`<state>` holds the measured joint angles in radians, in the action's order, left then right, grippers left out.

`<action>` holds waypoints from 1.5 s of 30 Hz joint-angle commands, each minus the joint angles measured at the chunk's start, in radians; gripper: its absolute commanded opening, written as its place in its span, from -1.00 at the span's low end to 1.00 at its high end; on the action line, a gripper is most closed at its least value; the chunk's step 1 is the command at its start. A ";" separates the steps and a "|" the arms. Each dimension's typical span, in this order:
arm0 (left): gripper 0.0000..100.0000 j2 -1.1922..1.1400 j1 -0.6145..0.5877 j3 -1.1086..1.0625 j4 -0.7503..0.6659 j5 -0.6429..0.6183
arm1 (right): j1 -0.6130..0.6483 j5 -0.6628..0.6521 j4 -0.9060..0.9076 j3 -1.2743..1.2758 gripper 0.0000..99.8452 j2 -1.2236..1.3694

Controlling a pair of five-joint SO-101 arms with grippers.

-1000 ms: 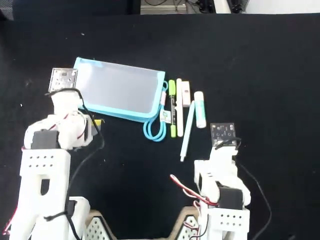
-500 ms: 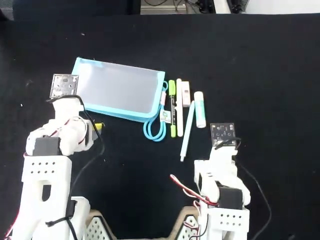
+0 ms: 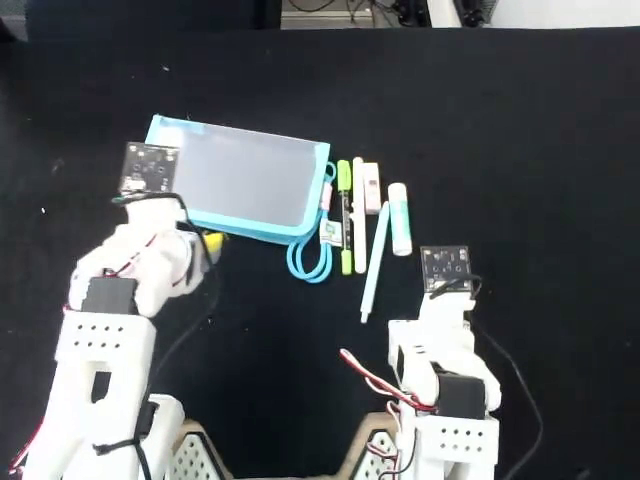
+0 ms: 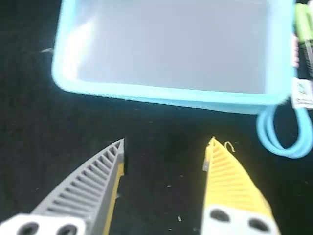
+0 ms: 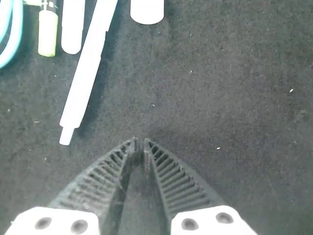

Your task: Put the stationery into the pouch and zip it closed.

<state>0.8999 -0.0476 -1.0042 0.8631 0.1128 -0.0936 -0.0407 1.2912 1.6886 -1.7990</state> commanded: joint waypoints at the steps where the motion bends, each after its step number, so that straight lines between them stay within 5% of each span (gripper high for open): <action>1: -0.37 0.006 0.036 0.061 -0.014 -0.009 | -0.014 0.002 0.008 -0.004 -0.98 -0.094; 20: -0.36 -0.446 0.021 0.318 0.035 -0.106 | 0.109 -0.012 -0.023 -0.005 -0.97 -0.094; 27: -0.36 -0.568 0.024 0.481 0.034 -0.110 | 0.080 -0.353 -0.367 -0.051 -0.97 -0.093; 35: -0.37 -0.746 0.030 0.510 0.014 -0.118 | 0.097 -0.209 -0.379 -0.395 -0.94 -0.087; 40: -0.49 -0.776 0.024 0.461 -0.109 -0.161 | 0.307 -0.129 -0.284 -0.529 -0.65 0.021; 45: -0.48 -0.775 0.022 0.427 -0.149 -0.164 | 0.443 -0.020 -0.336 -0.568 -0.68 0.246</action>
<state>0.1174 -0.0215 -0.5823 0.7434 -0.0391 0.2777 -0.1312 0.9966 1.1715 -1.6701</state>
